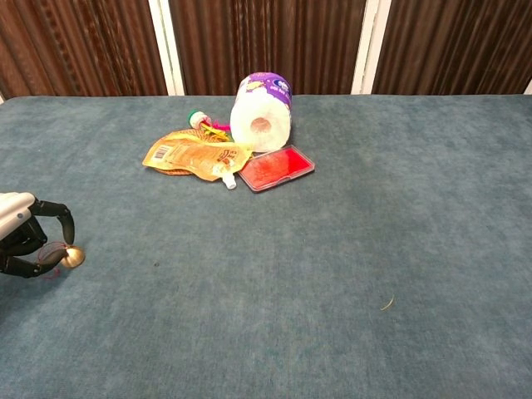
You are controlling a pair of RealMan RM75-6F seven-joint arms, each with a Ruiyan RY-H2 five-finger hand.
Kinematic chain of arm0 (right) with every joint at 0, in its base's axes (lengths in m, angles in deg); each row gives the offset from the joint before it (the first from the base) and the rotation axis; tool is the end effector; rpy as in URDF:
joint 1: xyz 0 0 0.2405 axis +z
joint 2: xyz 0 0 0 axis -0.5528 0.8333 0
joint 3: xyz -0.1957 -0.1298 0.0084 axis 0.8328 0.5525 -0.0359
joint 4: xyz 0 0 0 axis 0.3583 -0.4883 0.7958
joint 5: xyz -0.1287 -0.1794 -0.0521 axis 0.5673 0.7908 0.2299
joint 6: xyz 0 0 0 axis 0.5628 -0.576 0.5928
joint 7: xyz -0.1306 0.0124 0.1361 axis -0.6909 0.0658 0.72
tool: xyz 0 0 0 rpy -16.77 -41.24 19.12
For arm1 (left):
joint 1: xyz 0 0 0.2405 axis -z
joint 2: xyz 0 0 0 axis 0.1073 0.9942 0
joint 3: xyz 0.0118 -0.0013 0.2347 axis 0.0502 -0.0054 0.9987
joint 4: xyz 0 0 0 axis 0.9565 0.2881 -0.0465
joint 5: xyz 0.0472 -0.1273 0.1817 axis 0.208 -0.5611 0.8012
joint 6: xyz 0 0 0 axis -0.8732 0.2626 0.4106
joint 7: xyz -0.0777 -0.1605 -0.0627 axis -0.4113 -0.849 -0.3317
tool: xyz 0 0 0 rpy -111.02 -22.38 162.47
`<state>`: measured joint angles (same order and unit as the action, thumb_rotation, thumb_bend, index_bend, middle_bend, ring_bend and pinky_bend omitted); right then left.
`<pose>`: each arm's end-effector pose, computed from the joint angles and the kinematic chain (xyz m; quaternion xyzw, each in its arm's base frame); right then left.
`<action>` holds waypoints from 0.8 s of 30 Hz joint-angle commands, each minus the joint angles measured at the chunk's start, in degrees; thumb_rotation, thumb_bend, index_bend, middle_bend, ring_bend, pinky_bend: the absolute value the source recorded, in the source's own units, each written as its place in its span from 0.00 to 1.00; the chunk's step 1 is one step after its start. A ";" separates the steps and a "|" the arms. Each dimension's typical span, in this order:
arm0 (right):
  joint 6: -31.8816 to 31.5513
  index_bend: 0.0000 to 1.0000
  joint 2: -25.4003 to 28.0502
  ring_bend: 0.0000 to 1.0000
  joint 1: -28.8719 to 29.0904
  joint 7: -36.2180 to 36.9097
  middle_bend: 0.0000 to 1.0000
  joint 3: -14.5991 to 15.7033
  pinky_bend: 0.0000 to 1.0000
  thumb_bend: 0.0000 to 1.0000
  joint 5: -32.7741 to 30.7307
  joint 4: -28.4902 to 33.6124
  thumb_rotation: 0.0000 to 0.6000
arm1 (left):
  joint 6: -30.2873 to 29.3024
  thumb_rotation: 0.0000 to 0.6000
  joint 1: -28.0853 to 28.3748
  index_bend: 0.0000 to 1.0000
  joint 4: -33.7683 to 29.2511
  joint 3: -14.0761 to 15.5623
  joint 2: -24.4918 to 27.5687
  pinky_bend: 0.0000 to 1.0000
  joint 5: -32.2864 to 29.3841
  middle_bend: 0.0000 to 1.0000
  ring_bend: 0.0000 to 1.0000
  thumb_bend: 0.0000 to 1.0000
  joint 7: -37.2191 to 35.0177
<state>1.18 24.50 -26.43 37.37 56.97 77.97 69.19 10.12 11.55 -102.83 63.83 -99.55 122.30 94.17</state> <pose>-0.2746 -0.2006 0.0827 0.6963 -0.3926 0.3480 0.4899 -0.2582 0.2855 -0.0425 -0.6655 -0.3971 -0.3816 0.5037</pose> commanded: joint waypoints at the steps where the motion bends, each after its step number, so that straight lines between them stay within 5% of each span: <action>1: -0.05 0.00 0.00 0.00 -0.02 -0.01 0.00 -0.01 0.00 0.18 -0.01 -0.01 1.00 | 0.05 1.00 0.04 0.53 0.07 -0.01 0.02 1.00 -0.14 1.00 1.00 0.42 -0.07; 24: -0.05 0.00 -0.07 0.00 0.02 -0.10 0.00 -0.06 0.00 0.18 -0.08 0.03 1.00 | 0.32 1.00 0.28 0.60 0.04 0.26 0.06 1.00 -0.78 1.00 1.00 0.43 0.21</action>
<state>1.13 24.42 -26.40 37.27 56.92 77.88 69.22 10.45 11.83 -102.80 64.10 -99.49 121.53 94.38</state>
